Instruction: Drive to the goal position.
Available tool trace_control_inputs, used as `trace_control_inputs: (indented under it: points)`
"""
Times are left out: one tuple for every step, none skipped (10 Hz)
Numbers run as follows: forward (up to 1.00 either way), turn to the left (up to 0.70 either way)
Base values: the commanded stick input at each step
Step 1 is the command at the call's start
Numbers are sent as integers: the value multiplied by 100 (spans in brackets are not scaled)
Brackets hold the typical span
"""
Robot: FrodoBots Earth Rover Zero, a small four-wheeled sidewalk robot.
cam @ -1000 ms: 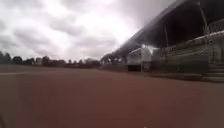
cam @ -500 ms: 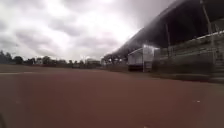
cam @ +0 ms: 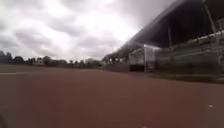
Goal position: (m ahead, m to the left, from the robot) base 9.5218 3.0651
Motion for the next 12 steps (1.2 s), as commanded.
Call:
trace_control_inputs:
  points:
    - [70,0]
    - [70,0]
    - [70,0]
    - [70,0]
    - [70,0]
    - [70,0]
    - [70,0]
    - [70,0]
    - [70,0]
    - [70,0]
    - [70,0]
    - [70,0]
